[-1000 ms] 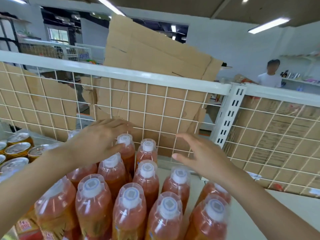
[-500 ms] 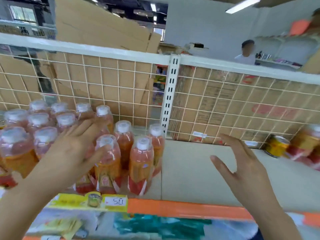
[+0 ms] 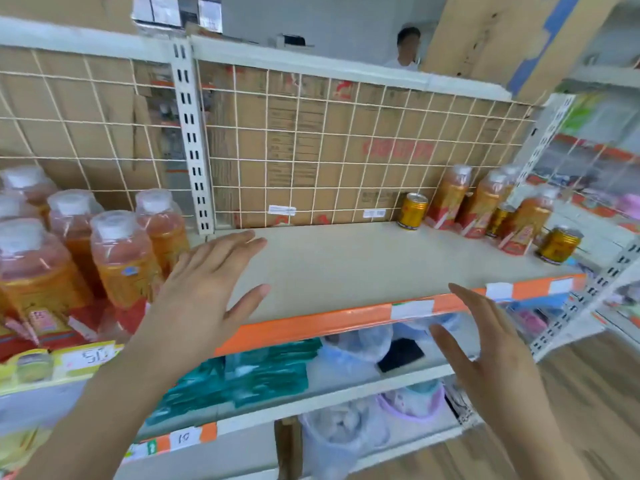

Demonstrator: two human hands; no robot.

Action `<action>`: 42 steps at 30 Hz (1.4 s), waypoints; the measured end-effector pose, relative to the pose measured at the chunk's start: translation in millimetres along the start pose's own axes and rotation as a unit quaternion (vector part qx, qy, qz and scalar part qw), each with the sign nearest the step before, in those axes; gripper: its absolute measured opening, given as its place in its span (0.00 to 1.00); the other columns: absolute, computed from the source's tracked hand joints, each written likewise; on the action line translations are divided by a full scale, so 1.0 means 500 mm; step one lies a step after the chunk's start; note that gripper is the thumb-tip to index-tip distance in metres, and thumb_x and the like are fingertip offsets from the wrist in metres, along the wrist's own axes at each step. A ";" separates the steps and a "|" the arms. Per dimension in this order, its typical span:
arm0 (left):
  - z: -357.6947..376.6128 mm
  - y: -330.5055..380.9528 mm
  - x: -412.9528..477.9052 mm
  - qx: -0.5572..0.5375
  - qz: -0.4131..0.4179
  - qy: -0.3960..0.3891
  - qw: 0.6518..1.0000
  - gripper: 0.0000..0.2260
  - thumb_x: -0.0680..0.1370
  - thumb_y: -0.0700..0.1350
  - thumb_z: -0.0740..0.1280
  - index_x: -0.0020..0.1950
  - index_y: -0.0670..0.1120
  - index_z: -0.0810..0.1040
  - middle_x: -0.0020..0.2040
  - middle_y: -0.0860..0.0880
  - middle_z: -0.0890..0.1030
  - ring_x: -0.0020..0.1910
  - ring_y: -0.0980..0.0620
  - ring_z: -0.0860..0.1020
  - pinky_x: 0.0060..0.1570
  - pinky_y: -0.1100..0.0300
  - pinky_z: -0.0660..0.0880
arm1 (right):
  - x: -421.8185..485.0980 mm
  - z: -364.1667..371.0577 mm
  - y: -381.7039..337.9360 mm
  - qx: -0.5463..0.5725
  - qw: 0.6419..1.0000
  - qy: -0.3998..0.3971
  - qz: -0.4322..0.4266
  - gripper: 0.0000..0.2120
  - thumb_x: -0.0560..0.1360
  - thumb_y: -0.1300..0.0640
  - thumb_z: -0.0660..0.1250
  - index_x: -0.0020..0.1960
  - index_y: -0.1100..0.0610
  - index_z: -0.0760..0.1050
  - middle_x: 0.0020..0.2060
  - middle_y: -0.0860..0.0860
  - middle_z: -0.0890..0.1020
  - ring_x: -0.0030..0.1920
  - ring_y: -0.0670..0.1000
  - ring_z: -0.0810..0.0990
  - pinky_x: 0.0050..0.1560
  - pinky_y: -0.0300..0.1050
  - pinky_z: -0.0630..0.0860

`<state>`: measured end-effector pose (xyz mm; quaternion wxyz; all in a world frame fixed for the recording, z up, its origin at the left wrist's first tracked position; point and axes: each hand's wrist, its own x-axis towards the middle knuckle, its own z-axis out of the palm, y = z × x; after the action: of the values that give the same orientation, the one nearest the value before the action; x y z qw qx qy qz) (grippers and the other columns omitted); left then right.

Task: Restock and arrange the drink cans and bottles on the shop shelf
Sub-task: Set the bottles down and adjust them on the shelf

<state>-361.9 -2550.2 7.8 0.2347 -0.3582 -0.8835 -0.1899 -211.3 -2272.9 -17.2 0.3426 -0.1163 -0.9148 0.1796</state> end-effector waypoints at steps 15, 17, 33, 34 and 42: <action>0.237 0.153 0.299 -0.068 0.149 -0.022 0.986 0.23 0.76 0.56 0.55 0.66 0.45 0.72 0.64 0.47 0.74 0.61 0.49 0.69 0.61 0.54 0.62 | 0.123 -0.032 0.197 -0.081 0.992 0.040 0.083 0.27 0.73 0.38 0.56 0.66 0.51 0.69 0.59 0.46 0.75 0.54 0.51 0.77 0.46 0.45 0.73; 0.272 0.147 0.328 -0.084 0.155 -0.030 0.984 0.24 0.76 0.56 0.54 0.67 0.45 0.71 0.65 0.48 0.73 0.62 0.49 0.69 0.62 0.54 0.62 | 0.147 -0.019 0.226 -0.081 0.991 0.041 0.098 0.27 0.73 0.38 0.55 0.67 0.51 0.69 0.59 0.46 0.75 0.55 0.50 0.77 0.46 0.46 0.75; 0.497 0.160 0.515 -0.105 0.130 -0.083 0.982 0.26 0.78 0.61 0.49 0.66 0.47 0.70 0.64 0.48 0.75 0.61 0.52 0.68 0.58 0.59 0.61 | 0.268 0.029 0.473 -0.104 0.974 0.039 0.195 0.22 0.75 0.48 0.67 0.66 0.52 0.70 0.57 0.47 0.76 0.50 0.54 0.78 0.41 0.43 0.67; 0.511 0.167 0.527 -0.100 0.126 -0.081 0.984 0.25 0.78 0.60 0.50 0.66 0.47 0.70 0.63 0.48 0.75 0.61 0.52 0.68 0.58 0.59 0.61 | 0.281 0.028 0.498 -0.104 0.975 0.037 0.193 0.22 0.74 0.48 0.67 0.66 0.53 0.70 0.57 0.48 0.76 0.49 0.55 0.78 0.42 0.43 0.67; 0.646 0.245 0.652 -0.119 0.045 -0.078 0.989 0.25 0.76 0.60 0.57 0.68 0.48 0.68 0.64 0.49 0.74 0.60 0.46 0.74 0.57 0.48 0.72 | 0.396 -0.010 0.720 -0.105 0.978 0.042 0.177 0.22 0.72 0.55 0.71 0.63 0.58 0.71 0.57 0.53 0.76 0.56 0.52 0.73 0.47 0.45 0.67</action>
<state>-569.7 -2127.9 -56.5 0.1292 -0.4366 -0.8533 -0.2541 -321.6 -1878.3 -44.7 0.3293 -0.3194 -0.8782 0.1354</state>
